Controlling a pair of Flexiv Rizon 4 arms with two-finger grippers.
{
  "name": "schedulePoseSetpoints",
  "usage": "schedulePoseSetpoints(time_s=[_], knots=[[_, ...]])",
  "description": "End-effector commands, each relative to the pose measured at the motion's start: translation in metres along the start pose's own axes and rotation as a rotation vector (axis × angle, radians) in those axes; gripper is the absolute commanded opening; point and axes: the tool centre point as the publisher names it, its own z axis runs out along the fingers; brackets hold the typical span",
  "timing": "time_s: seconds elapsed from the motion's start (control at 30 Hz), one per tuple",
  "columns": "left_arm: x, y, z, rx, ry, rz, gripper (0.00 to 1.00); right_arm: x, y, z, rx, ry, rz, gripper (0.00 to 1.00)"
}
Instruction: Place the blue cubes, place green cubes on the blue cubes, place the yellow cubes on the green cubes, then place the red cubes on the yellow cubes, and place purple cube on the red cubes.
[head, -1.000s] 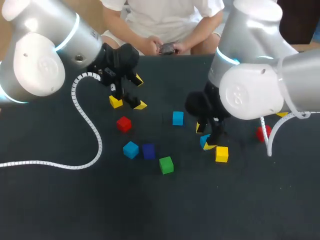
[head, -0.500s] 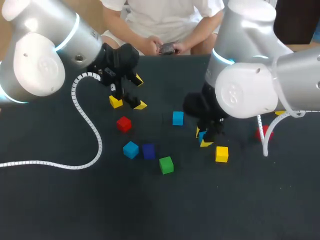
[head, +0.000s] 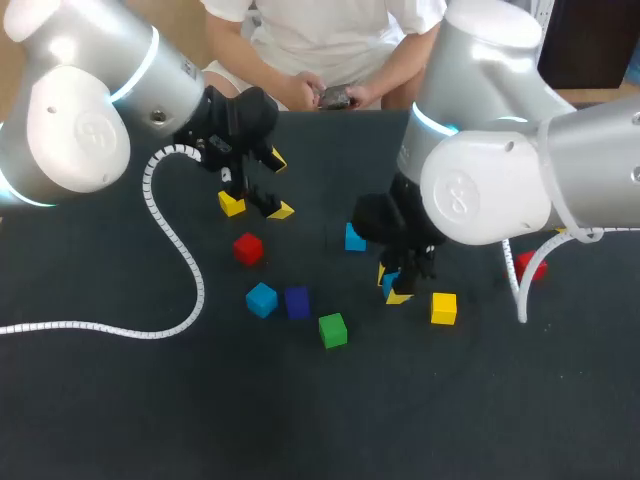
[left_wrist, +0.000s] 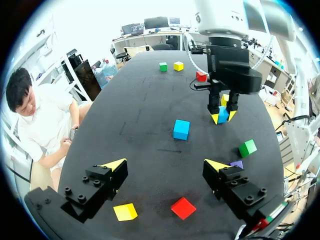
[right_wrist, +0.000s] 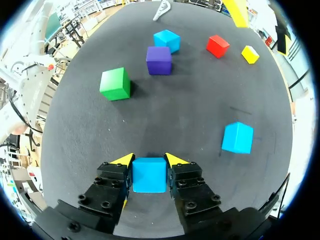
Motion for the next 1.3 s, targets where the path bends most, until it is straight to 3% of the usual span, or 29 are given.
schedulePoseSetpoints(time_s=[0.03, 0.2, 0.23, 0.3, 0.33, 0.37, 0.87, 1.3], knots=[[0.001, 0.001, 0.0, 0.001, -0.001, 0.001, 1.0, -0.009, 0.003, 0.004, -0.001, 0.006, -0.003, 0.0], [0.001, 0.001, 0.0, 0.001, -0.001, 0.001, 1.0, -0.018, 0.008, 0.011, -0.012, 0.003, -0.013, 0.0], [0.001, 0.001, 0.0, 0.001, -0.001, 0.001, 1.0, -0.02, 0.009, 0.012, -0.013, 0.003, -0.012, 0.07], [0.001, 0.001, 0.0, 0.001, -0.001, 0.001, 1.0, -0.02, 0.01, 0.013, -0.013, -0.013, -0.008, 0.44], [0.001, 0.001, 0.0, 0.001, -0.001, 0.001, 1.0, -0.02, 0.011, 0.014, -0.013, -0.014, -0.007, 0.95], [0.001, 0.001, 0.0, 0.001, -0.001, 0.001, 1.0, -0.021, 0.012, 0.014, -0.013, -0.021, -0.002, 1.0], [0.001, 0.001, 0.0, 0.001, -0.001, 0.001, 1.0, 0.004, 0.01, -0.011, 0.047, -0.075, 0.063, 1.0], [0.001, 0.001, 0.0, 0.001, -0.001, 0.001, 1.0, 0.001, 0.005, -0.004, 0.035, -0.095, 0.05, 1.0]])
